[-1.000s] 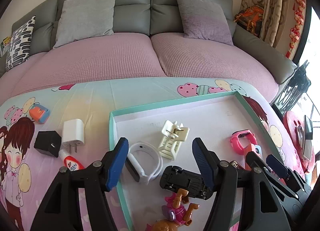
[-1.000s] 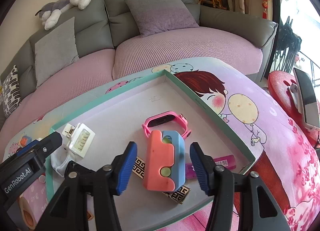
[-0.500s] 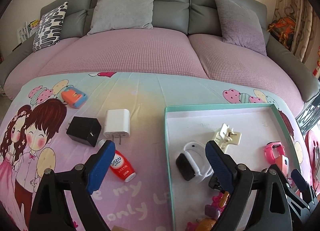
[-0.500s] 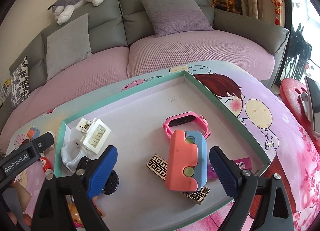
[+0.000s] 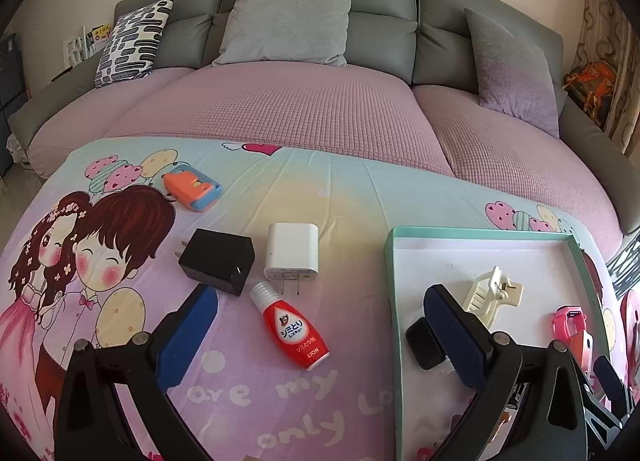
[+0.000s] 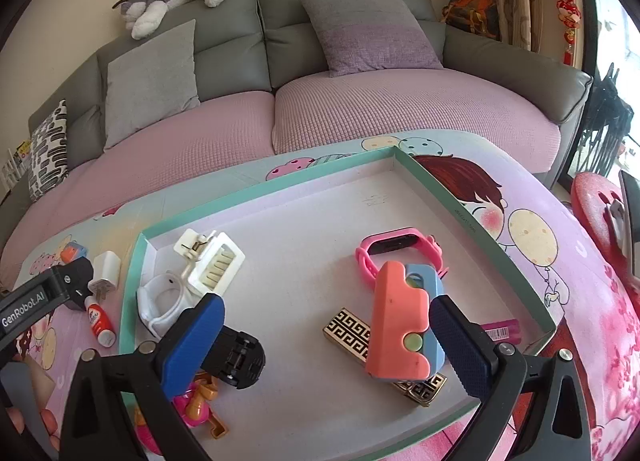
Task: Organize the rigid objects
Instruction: 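Withdraw both grippers from the tray toward the chargers and bottle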
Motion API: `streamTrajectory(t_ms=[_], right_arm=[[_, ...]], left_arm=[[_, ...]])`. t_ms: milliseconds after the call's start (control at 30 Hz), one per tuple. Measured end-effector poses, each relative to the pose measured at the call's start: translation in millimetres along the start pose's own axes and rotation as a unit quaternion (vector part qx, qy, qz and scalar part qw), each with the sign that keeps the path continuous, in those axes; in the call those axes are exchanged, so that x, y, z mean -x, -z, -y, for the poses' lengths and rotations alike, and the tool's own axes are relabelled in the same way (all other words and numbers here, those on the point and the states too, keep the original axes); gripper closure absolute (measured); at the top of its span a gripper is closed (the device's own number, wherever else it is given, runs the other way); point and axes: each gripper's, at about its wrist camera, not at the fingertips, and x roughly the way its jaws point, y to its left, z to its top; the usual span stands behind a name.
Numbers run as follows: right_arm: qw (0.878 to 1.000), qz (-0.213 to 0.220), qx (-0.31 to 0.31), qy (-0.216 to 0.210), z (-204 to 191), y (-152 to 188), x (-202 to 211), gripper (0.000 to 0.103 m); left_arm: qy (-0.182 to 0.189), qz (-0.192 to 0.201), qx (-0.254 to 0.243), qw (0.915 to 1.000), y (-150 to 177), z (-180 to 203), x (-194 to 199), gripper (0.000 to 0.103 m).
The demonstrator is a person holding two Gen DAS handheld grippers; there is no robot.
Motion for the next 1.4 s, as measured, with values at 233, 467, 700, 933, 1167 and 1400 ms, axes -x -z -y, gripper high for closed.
streamTrajectory(t_ms=[233,467,700,933,1167,1400], right_arm=[[0.998,0.015,0.023,-0.050,-32.1,0.4,10.2,0.000],[0.994,0.016,0.068,-0.081,-71.4,7.1,12.7,0.000],[0.991,0.006,0.087,-0.105,-97.8,16.7,9.6,0.000],[0.988,-0.002,0.097,-0.121,-119.6,24.5,8.6,0.000],[0.985,-0.003,0.110,-0.132,-132.0,29.7,10.7,0.000],[0.985,-0.007,0.118,-0.129,-138.4,29.4,11.4,0.000]], left_arm=[[-0.035,0.004,0.031,0.9989,-2.5,-38.1,3.5,0.000],[-0.076,0.002,0.070,0.9946,-0.6,-83.3,7.3,0.000],[-0.105,0.001,0.107,0.9887,7.8,-124.5,17.3,0.000],[-0.107,-0.003,0.132,0.9855,15.5,-154.7,22.3,0.000],[-0.093,-0.010,0.152,0.9839,18.9,-171.2,19.5,0.000],[-0.058,-0.032,0.144,0.9874,20.2,-174.5,3.1,0.000]])
